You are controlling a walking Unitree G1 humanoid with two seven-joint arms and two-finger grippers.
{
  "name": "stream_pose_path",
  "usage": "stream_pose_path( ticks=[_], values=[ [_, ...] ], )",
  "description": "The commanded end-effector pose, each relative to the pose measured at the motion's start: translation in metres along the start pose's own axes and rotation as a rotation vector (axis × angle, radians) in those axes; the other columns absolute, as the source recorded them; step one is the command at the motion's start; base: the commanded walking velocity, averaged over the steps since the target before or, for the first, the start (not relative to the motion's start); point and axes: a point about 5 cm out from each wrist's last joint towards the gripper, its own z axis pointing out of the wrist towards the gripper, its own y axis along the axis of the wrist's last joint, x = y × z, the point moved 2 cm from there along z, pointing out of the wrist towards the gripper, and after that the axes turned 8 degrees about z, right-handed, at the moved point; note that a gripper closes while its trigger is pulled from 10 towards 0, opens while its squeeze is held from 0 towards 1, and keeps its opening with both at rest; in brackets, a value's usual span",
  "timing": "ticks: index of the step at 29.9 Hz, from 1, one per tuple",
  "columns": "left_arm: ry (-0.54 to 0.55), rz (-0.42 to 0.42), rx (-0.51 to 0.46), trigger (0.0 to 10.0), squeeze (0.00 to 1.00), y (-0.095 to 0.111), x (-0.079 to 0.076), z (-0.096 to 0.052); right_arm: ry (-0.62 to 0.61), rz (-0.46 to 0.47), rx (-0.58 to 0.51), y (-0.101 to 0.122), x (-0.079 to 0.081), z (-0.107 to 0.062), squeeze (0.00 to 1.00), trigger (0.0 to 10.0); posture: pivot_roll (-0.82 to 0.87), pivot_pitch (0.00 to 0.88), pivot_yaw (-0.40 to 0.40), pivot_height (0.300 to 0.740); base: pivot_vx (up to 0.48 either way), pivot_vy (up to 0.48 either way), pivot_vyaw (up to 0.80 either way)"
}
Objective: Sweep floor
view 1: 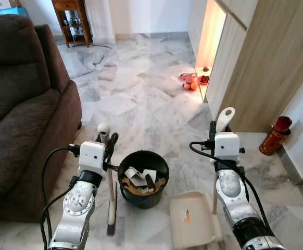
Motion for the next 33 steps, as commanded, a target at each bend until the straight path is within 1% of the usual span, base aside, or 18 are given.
stream_pose_path(
  ticks=[1,21,33],
  values=[
    [0.009,0.022,-0.019,10.0,0.00,0.0044,0.0033,0.0013,0.017,0.015,-0.026,0.0057,0.0053,0.0039,0.00,10.0,0.11,0.047,0.035,0.740,-0.315,0.000,0.00],
    [0.012,0.029,-0.019,10.0,0.00,0.0051,0.0043,0.0027,0.034,0.022,-0.013,0.0036,0.0088,0.0038,0.00,10.0,0.11,0.058,0.038,0.740,-0.313,0.000,0.00],
    [-0.001,0.024,-0.012,10.0,0.00,0.0039,0.0015,0.0035,0.037,0.037,0.005,0.0009,0.0094,0.0037,0.00,10.0,0.11,0.058,0.037,0.740,0.000,0.000,0.00]
  ],
)
